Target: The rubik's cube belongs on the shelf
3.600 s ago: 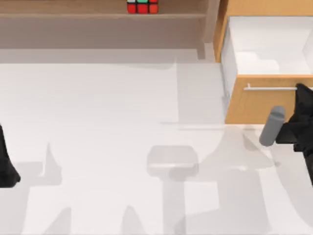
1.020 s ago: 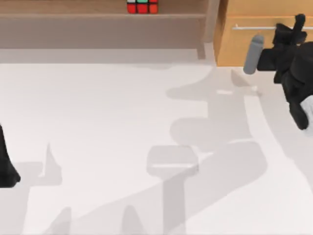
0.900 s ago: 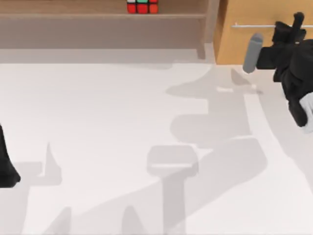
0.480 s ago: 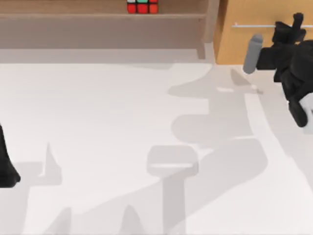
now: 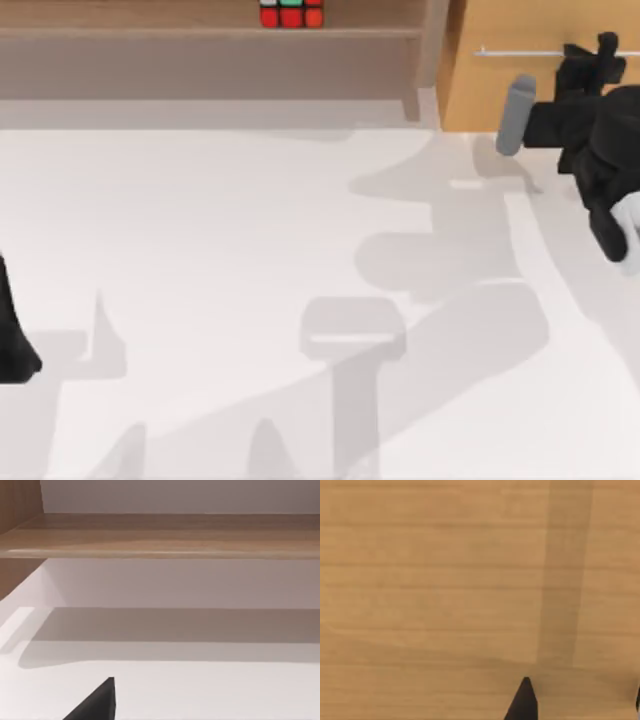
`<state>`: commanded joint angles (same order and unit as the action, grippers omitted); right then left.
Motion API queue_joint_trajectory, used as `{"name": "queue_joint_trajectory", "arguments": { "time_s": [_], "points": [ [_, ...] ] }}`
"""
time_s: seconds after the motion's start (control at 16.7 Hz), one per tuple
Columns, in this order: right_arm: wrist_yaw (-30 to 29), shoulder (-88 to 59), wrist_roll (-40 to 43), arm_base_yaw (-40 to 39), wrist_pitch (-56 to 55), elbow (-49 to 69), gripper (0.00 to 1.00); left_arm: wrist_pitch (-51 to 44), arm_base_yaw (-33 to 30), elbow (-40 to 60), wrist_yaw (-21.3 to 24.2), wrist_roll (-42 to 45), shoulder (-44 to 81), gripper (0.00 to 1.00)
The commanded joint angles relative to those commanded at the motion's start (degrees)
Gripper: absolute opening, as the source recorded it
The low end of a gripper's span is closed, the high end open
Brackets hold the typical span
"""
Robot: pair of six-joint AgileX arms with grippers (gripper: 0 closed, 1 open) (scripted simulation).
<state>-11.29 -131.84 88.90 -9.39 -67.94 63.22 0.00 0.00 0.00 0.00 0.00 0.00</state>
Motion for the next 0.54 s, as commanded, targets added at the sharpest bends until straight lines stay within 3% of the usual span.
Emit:
{"name": "queue_joint_trajectory", "arguments": {
  "time_s": [0.18, 0.54],
  "points": [
    [0.0, 0.0, 0.0, 0.0, 0.0, 0.0, 0.98, 0.0, 0.0, 0.0, 0.0, 0.0, 0.0, 1.0],
    [0.0, 0.0, 0.0, 0.0, 0.0, 0.0, 1.0, 0.0, 0.0, 0.0, 0.0, 0.0, 0.0, 1.0]
  ]
}}
